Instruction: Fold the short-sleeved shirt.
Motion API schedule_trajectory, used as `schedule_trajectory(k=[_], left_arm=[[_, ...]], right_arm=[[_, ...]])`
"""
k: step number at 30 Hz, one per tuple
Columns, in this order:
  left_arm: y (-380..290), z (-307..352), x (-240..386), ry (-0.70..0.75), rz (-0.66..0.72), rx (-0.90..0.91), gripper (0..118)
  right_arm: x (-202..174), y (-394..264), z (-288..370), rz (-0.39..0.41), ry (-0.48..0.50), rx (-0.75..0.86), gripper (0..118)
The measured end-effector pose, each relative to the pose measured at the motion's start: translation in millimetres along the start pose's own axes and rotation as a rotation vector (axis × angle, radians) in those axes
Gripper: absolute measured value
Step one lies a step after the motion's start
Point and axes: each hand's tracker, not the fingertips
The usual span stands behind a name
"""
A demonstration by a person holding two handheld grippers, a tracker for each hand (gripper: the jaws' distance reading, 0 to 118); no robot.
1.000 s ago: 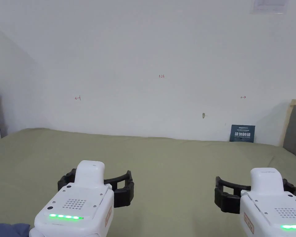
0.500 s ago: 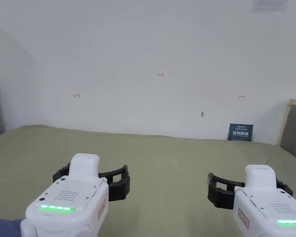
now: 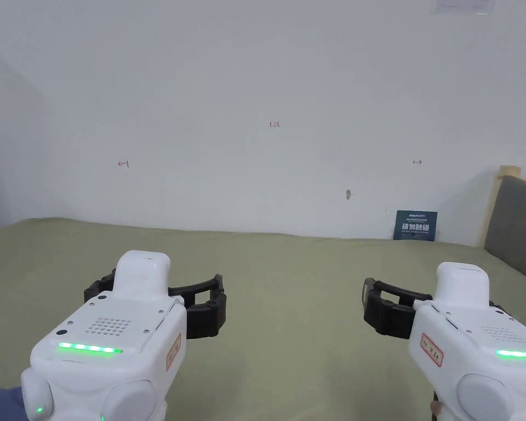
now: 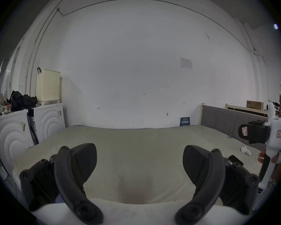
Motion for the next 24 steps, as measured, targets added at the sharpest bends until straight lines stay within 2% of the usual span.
schedule_trajectory(k=[3,5,9,15,17,21,24], left_arm=[[-0.2,-1.6,0.4,0.001,0.019,-0.013,112],[-3.5,-5.9,-1.3,0.004,0.024,-0.024,112],[-5.4,-5.4,0.7,-0.01,0.03,-0.032,112],[-4.8,-3.6,-0.3,-0.007,0.042,-0.031,112],[-6.3,-3.7,-2.4,-0.022,0.043,-0.027,112],[-7.9,-6.5,-0.8,-0.001,0.029,-0.046,112],[-7.8,-5.9,0.3,-0.01,0.036,-0.046,112]], right_arm=[[-1.8,2.6,1.0,0.052,-0.065,0.007,118],[-3.5,3.0,1.7,0.059,-0.097,0.017,118],[4.0,8.0,3.6,0.005,-0.013,0.01,118],[5.8,14.5,4.9,-0.022,-0.012,0.017,118],[8.5,13.2,1.2,-0.015,0.006,-0.005,118],[4.7,11.9,-0.1,0.012,-0.028,-0.014,118],[10.2,11.4,-2.1,-0.036,0.028,-0.05,118]])
